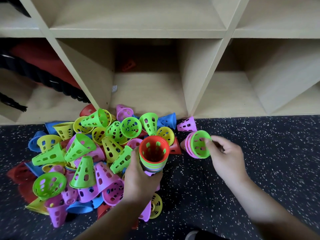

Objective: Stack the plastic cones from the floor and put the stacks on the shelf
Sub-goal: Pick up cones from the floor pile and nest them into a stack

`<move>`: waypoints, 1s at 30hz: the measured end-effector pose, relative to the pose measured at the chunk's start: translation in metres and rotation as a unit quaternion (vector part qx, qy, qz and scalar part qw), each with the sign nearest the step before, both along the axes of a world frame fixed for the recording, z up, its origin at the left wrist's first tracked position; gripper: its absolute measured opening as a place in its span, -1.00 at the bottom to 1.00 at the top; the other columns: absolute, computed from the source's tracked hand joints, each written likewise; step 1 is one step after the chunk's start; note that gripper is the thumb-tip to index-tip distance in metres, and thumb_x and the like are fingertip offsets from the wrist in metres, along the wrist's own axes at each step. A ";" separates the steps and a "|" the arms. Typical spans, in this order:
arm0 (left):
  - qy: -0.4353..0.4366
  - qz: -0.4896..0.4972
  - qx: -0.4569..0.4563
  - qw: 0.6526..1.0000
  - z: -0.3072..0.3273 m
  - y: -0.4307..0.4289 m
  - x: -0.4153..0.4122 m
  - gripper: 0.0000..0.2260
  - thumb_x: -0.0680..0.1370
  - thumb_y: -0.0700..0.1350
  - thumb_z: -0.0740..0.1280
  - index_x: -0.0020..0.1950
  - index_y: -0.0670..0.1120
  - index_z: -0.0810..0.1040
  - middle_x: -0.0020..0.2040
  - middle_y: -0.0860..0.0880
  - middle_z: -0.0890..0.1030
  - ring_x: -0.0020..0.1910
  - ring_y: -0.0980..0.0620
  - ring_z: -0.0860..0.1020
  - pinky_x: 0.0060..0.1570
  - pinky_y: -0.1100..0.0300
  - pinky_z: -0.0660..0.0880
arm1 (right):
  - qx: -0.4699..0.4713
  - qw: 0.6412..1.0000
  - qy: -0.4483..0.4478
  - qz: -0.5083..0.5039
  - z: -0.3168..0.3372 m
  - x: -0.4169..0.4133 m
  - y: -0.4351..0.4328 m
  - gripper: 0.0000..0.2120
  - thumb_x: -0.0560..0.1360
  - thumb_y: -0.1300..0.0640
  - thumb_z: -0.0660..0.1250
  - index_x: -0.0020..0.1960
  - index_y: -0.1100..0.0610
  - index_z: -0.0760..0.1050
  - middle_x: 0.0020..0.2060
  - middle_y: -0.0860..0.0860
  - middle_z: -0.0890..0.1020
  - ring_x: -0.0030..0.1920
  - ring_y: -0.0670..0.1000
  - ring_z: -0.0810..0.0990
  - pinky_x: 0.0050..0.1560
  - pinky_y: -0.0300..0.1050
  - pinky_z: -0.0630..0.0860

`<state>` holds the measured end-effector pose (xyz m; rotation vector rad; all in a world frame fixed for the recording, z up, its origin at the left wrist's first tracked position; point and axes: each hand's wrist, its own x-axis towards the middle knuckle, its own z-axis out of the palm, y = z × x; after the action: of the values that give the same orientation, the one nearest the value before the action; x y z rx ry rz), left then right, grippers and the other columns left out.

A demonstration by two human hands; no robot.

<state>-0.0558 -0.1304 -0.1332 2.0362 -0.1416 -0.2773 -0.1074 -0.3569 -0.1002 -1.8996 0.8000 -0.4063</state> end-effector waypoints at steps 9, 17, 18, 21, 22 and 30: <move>-0.017 -0.015 -0.005 1.000 0.005 -0.018 0.000 -0.39 0.36 -0.07 0.59 0.19 0.32 0.31 -0.01 0.26 0.61 -0.02 0.40 0.57 -0.15 0.54 0.44 | 0.060 0.986 -0.059 0.142 0.097 0.019 0.039 -0.82 0.55 0.17 0.38 -0.10 -0.06 0.71 -0.26 -0.03 0.74 -0.33 -0.15 0.59 -0.27 -0.23 0.52; -0.023 -0.001 -0.033 0.999 0.009 -0.016 0.009 -0.40 0.33 -0.10 0.60 0.14 0.33 0.35 -0.05 0.21 0.66 -0.08 0.21 0.65 -0.11 0.28 0.56 | 0.043 0.999 0.025 0.016 0.024 0.058 0.000 -0.84 0.57 0.07 0.31 0.09 0.00 0.63 -0.19 -0.01 0.70 -0.43 -0.19 0.46 -0.28 -0.22 0.38; -0.022 0.001 -0.030 0.999 0.009 -0.014 0.009 -0.39 0.33 -0.09 0.60 0.14 0.37 0.34 -0.05 0.20 0.66 -0.09 0.21 0.65 -0.11 0.25 0.57 | 0.023 0.997 0.075 0.026 0.006 0.065 -0.011 -0.78 0.56 0.02 0.31 0.18 -0.01 0.58 -0.12 0.00 0.71 -0.34 -0.13 0.52 -0.23 -0.17 0.41; -0.022 -0.001 -0.023 0.999 0.010 -0.010 0.012 -0.30 0.34 -0.10 0.60 0.11 0.52 0.27 -0.05 0.31 0.64 -0.12 0.27 0.65 -0.13 0.30 0.55 | 0.035 0.976 0.211 0.033 -0.046 0.083 -0.036 -0.53 0.56 -0.08 0.32 0.43 0.01 0.37 0.07 0.05 0.69 -0.25 -0.03 0.55 -0.23 -0.16 0.44; -0.019 -0.003 -0.020 1.000 0.009 -0.008 0.012 -0.28 0.34 -0.11 0.60 0.10 0.55 0.26 -0.04 0.36 0.62 -0.12 0.27 0.66 -0.10 0.26 0.58 | 0.055 0.971 0.231 0.030 -0.057 0.087 -0.039 -0.50 0.56 -0.08 0.31 0.46 0.00 0.34 0.09 0.06 0.69 -0.27 -0.04 0.53 -0.27 -0.14 0.44; -0.008 -0.008 -0.017 1.000 0.006 -0.003 0.018 -0.37 0.33 -0.09 0.60 0.14 0.42 0.34 -0.02 0.31 0.64 -0.06 0.31 0.63 -0.10 0.37 0.52 | 0.006 0.993 0.118 0.007 -0.054 0.090 -0.021 -0.81 0.57 0.10 0.30 -0.19 -0.06 0.60 -0.27 -0.07 0.70 -0.33 0.02 0.57 -0.21 0.03 0.56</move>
<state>-0.0376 -0.1332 -0.1268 2.0037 -0.1714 -0.2681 -0.0178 -0.3780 -0.1538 -1.9640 0.9411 -0.1696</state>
